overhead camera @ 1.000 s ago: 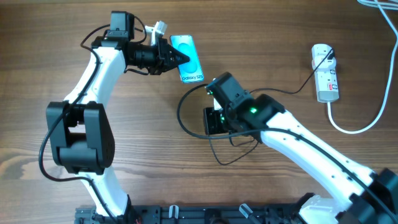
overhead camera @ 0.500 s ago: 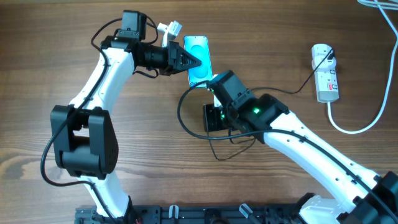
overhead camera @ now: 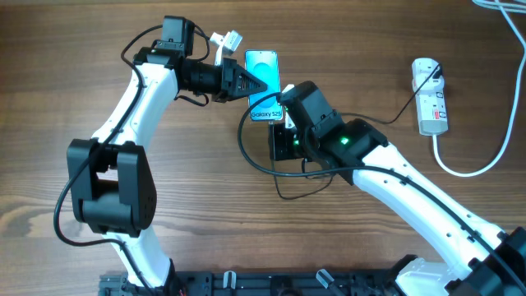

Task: Plug charger to phone and switch on socket
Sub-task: 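Raise the USB-C plug with the right gripper up to the phone's bottom port, then push the plug into the phone port, holding the phone in the left gripper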

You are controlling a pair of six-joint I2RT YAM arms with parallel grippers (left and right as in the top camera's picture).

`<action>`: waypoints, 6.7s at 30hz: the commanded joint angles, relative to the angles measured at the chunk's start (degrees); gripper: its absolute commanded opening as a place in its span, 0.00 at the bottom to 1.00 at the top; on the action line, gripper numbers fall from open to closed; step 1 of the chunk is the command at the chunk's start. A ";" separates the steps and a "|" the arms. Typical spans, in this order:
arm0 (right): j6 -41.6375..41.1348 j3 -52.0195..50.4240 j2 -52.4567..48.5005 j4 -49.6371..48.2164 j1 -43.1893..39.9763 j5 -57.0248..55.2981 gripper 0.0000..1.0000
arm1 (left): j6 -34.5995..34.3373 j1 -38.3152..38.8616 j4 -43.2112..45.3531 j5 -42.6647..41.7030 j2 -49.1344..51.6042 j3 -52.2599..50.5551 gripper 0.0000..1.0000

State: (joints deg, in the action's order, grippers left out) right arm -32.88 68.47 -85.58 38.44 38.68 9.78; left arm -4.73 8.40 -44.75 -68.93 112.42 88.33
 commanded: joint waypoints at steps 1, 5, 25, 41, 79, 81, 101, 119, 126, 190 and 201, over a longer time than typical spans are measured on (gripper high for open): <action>-0.09 1.40 0.24 -0.52 -0.02 -1.36 0.05 | 1.75 0.00 0.13 -2.89 -2.27 0.94 0.04; -0.11 1.40 0.22 -0.83 -0.02 -0.92 0.04 | 1.75 0.46 0.13 -2.84 -2.27 0.94 0.04; -0.42 1.40 0.02 0.55 -0.02 1.99 0.04 | 1.73 0.50 0.37 -2.84 -2.27 0.94 0.04; -0.50 1.40 -0.13 -0.31 -0.02 2.36 0.04 | 1.31 0.50 0.13 -3.74 -2.27 0.94 0.04; -0.28 1.40 -0.35 -0.90 -0.02 2.40 0.05 | 1.29 0.50 0.11 -3.72 -2.27 0.94 0.04; -0.31 1.40 -0.35 -0.68 -0.02 2.38 0.04 | 1.29 0.50 0.09 -3.74 -2.27 0.94 0.04; -0.13 1.38 -0.35 -0.68 -0.02 3.28 0.05 | 1.29 0.50 -0.33 -3.72 -2.27 0.94 0.04; -0.24 1.40 -0.37 -0.70 -0.02 2.97 0.04 | 1.33 0.50 -0.33 -4.98 -2.27 0.94 0.04; -0.26 1.38 -0.37 -0.66 -0.02 2.80 0.04 | 1.55 0.50 -0.52 -0.76 -2.27 0.92 0.04; -0.26 1.38 -0.37 -0.92 -0.02 2.58 0.04 | -0.13 0.50 0.17 -6.67 -2.27 0.94 0.04; -0.15 1.38 -0.37 -0.26 -0.02 2.36 0.04 | -0.26 0.50 0.09 1.05 -2.27 0.92 0.04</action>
State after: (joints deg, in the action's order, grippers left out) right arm -33.10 68.51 -85.58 38.20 38.68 11.99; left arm -5.21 8.64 -44.80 -67.99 112.40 88.33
